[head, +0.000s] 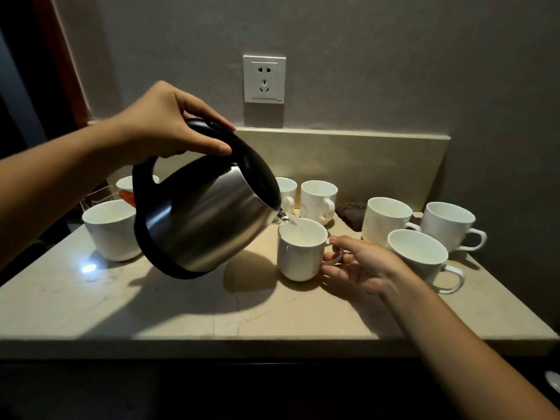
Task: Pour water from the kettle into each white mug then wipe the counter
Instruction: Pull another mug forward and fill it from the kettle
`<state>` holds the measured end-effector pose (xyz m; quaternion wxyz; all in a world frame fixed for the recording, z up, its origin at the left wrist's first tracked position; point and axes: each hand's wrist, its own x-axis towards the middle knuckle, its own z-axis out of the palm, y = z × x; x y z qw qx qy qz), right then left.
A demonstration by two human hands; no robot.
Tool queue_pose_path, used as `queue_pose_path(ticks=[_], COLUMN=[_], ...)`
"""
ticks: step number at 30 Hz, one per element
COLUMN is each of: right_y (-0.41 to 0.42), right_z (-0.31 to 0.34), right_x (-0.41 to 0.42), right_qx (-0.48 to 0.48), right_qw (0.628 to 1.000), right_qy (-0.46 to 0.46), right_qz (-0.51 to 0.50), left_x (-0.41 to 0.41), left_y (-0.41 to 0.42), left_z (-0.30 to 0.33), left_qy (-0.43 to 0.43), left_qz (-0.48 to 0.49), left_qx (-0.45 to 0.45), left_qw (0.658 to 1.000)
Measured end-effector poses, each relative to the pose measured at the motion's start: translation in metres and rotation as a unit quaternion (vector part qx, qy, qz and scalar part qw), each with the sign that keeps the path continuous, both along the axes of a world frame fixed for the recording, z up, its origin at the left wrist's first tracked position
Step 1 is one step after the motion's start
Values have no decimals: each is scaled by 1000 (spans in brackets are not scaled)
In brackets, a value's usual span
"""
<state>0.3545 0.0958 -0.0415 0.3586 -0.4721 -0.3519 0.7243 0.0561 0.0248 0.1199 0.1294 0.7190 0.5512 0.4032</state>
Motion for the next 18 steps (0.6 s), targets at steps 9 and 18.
queue_pose_path(ticks=[9, 18], right_y=[-3, -4], right_z=[-3, 0], right_x=[1, 2], right_qx=[-3, -6], right_qw=[1000, 1000], right_qy=[7, -1], right_qz=[5, 13], left_x=[0, 4], left_y=[4, 1], left_z=[1, 12], left_qy=[37, 35], left_qz=[8, -3], left_qx=[-6, -30], left_qw=[999, 999])
